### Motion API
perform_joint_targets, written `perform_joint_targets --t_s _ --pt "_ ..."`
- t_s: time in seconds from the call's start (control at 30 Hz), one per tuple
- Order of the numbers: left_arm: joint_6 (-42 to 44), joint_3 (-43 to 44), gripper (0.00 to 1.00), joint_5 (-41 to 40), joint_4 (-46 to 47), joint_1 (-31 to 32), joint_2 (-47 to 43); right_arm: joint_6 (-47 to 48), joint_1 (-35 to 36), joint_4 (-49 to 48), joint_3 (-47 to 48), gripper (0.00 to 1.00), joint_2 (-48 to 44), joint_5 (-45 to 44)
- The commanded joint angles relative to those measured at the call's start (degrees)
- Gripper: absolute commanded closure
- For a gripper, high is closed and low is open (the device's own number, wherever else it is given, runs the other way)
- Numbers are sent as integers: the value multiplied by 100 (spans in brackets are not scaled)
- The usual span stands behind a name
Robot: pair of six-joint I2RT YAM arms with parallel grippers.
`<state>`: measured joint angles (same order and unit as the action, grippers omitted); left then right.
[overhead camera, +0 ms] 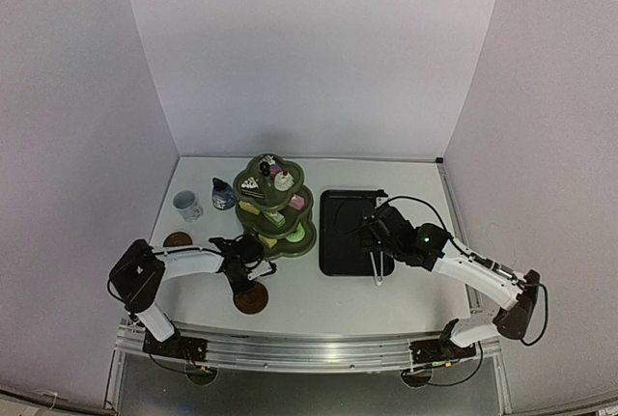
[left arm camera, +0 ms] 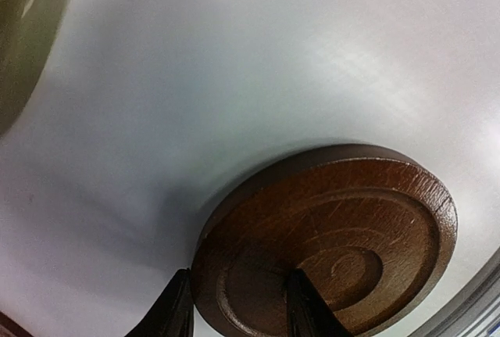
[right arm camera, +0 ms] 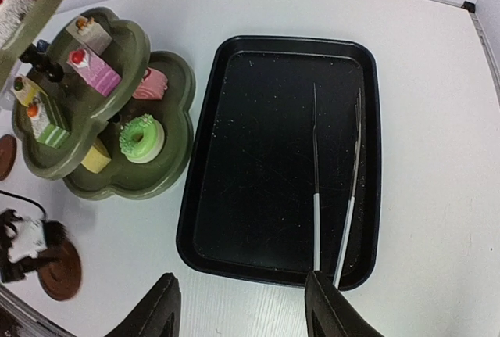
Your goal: Serve the afternoon tea
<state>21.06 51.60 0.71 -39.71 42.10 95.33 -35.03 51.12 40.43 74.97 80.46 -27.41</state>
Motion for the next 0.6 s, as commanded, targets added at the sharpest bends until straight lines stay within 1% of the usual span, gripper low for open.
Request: perform_joint_targets --t_s 0.0,0.13,0.2,0.3,0.43,0.57 --pt "-217 319 70 -229 388 1143 1073 -421 206 8 -209 48 -647 -467" --pt "-194 1253 70 -316 450 1392 1727 -362 287 8 -212 48 -787 -561" --pt "-31 1542 70 -369 513 1501 1892 -337 304 8 -193 48 -762 -563" --pt "270 1817 70 -284 640 1707 2069 -336 320 8 -156 48 -678 -544" --pt "226 2173 70 -97 525 1740 2368 -322 340 6 -88 48 -587 -522" --pt "250 2220 70 -91 519 1736 2336 -290 349 8 -70 48 -591 -519"
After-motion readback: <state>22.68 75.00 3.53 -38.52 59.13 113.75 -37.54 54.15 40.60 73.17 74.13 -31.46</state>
